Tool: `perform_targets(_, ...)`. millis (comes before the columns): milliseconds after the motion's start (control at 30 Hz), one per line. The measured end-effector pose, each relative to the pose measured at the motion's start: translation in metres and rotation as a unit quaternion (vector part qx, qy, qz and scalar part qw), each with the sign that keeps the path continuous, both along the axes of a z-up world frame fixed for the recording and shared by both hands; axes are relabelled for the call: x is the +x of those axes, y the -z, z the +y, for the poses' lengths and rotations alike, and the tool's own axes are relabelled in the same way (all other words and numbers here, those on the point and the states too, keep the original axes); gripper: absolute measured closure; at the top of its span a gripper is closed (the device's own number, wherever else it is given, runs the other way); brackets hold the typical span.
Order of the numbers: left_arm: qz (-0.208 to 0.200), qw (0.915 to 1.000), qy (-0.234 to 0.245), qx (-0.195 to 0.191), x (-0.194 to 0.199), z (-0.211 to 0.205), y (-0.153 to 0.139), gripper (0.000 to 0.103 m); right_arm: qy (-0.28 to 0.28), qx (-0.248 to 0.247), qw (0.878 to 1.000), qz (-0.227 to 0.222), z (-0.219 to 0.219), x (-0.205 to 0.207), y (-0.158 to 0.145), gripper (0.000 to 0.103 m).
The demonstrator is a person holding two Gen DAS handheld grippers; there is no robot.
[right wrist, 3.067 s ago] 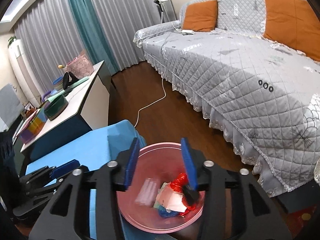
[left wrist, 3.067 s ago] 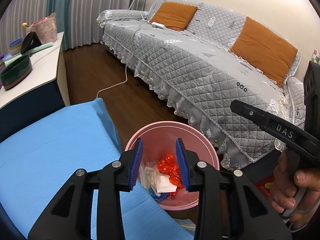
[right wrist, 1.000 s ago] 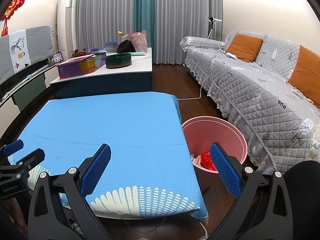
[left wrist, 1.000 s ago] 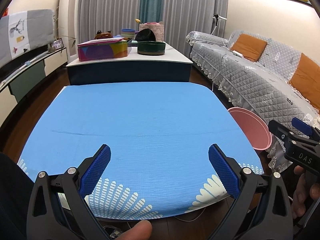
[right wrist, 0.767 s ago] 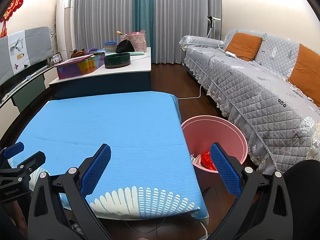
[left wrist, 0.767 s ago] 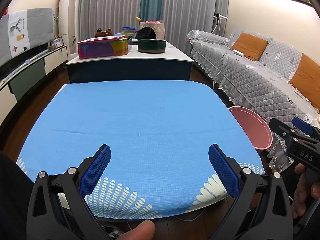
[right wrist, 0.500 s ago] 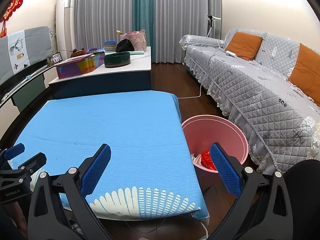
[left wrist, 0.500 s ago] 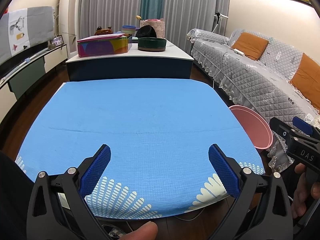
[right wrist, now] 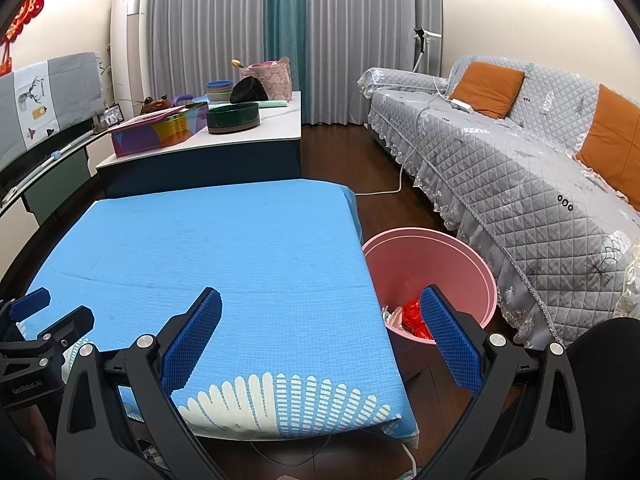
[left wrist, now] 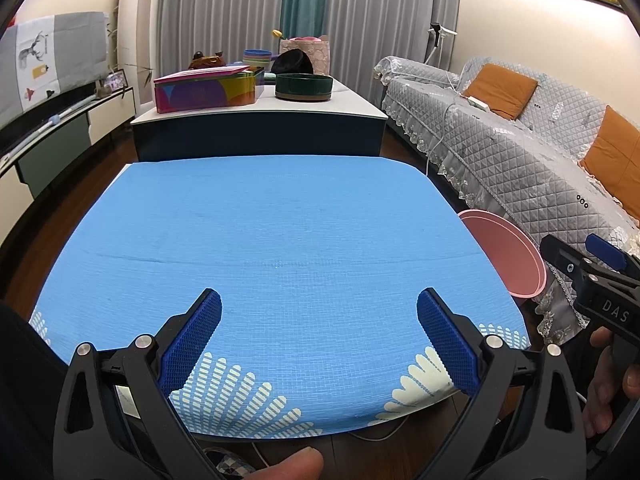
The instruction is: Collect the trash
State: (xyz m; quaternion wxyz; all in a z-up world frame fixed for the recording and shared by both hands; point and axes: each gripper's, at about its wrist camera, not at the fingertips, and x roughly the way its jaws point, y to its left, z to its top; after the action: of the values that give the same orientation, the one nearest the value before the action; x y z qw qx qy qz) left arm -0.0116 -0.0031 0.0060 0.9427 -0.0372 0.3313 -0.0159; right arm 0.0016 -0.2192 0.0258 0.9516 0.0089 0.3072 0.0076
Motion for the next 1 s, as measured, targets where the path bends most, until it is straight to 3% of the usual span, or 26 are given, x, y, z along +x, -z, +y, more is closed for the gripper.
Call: perform_targets(1000,-0.002,1.0000,0.000,-0.006,-0.0019,-0.0011,0.0012,0.008,0.000,0.000,1.000,0.000,-0.0001,0.0003,-0.0003,0.005)
